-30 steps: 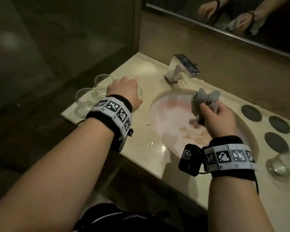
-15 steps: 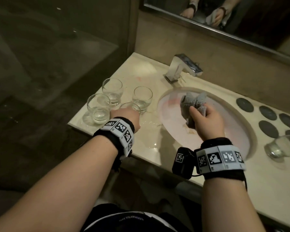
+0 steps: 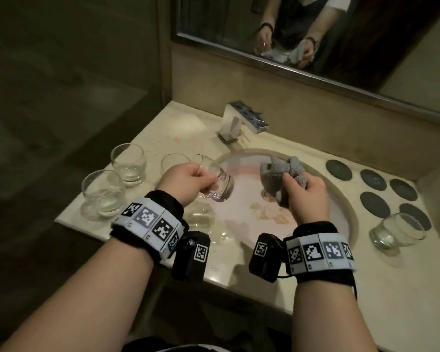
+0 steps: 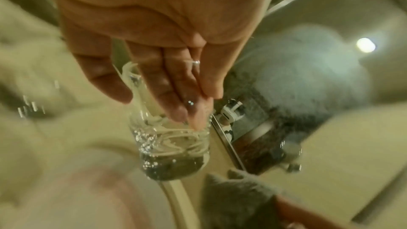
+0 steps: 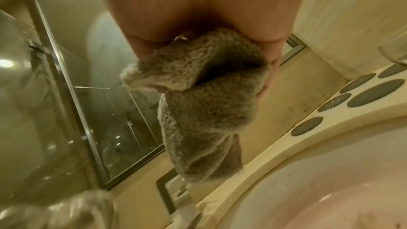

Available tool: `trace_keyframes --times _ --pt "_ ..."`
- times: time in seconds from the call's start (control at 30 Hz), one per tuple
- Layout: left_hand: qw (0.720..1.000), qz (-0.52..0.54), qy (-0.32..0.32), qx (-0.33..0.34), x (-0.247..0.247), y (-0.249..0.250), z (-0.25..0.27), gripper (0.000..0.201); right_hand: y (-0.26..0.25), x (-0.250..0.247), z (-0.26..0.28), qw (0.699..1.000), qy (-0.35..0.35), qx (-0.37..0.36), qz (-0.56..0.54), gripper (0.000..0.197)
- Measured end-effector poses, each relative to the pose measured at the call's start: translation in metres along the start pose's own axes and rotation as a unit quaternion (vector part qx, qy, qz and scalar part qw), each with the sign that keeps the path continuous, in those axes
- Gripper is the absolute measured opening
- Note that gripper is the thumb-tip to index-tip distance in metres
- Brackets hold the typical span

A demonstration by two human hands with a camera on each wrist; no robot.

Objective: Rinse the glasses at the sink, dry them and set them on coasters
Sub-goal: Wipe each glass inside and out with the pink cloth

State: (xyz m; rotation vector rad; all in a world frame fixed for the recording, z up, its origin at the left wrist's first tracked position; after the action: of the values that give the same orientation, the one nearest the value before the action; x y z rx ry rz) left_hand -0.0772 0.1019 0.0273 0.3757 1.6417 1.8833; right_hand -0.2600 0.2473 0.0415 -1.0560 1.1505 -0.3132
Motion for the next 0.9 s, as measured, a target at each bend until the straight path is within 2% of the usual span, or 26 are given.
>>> trace_keyframes --times 0.07,0.13,0.2,0.27,0.33,0.37,0.4,0.57,0.6,0.7,0.8,0.9 --pt "0.990 0.136 0.000 -0.043 0.027 -0.002 -0.011 0.011 0.008 -0.014 -0.011 1.000 -0.002 -0.007 -0.003 0.035" --pt "0.959 0.265 -0.007 -0.103 0.058 -0.006 -0.023 0.015 0.019 -0.030 -0.027 1.000 -0.001 -0.008 -0.010 0.044" --pt "0.903 0.397 -0.011 -0.164 0.090 -0.009 -0.035 0.019 0.031 -0.048 -0.044 1.000 -0.002 0.006 -0.008 0.045" --pt "0.824 0.525 -0.017 -0.213 0.123 -0.006 -0.040 0.021 0.035 -0.065 -0.058 1.000 -0.010 0.010 -0.004 0.028" --pt "0.755 0.614 -0.031 -0.228 0.150 0.003 -0.046 0.021 0.036 -0.083 -0.073 1.000 -0.011 0.001 0.005 0.013" --pt "0.736 0.637 -0.034 -0.228 0.160 0.007 -0.051 0.021 0.039 -0.089 -0.083 1.000 -0.016 -0.003 0.007 0.012" --pt "0.728 0.645 -0.031 -0.228 0.167 0.010 -0.055 0.020 0.042 -0.094 -0.091 1.000 -0.022 -0.005 0.007 0.011" --pt "0.747 0.626 -0.034 -0.222 0.186 0.025 -0.076 0.019 0.043 -0.105 -0.127 0.997 -0.067 -0.023 -0.020 0.009" --pt "0.756 0.615 -0.034 -0.223 0.187 0.027 -0.079 0.019 0.041 -0.107 -0.133 0.996 -0.076 -0.028 -0.025 0.006" --pt "0.790 0.570 -0.039 -0.221 0.183 0.027 -0.092 0.018 0.029 -0.112 -0.145 0.994 -0.095 -0.040 -0.047 0.019" --pt "0.819 0.524 -0.050 -0.230 0.179 0.024 -0.103 0.016 0.014 -0.115 -0.154 0.995 -0.069 -0.040 -0.057 0.017" --pt "0.818 0.513 -0.069 -0.251 0.184 0.022 -0.108 0.017 -0.010 -0.118 -0.158 0.993 -0.015 -0.083 -0.077 0.014"
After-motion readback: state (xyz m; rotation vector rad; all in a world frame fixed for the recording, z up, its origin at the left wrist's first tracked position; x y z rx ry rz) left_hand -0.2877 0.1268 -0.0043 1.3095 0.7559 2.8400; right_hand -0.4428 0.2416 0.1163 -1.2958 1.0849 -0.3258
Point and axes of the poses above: each hand's wrist, its own z-axis away from the middle knuckle, its own x-axis out of the palm, y = z × x, the point moved 7 cm from there along -z, towards the middle knuckle, and after that the axes turned 9 degrees about z, right-handed, at the moved point
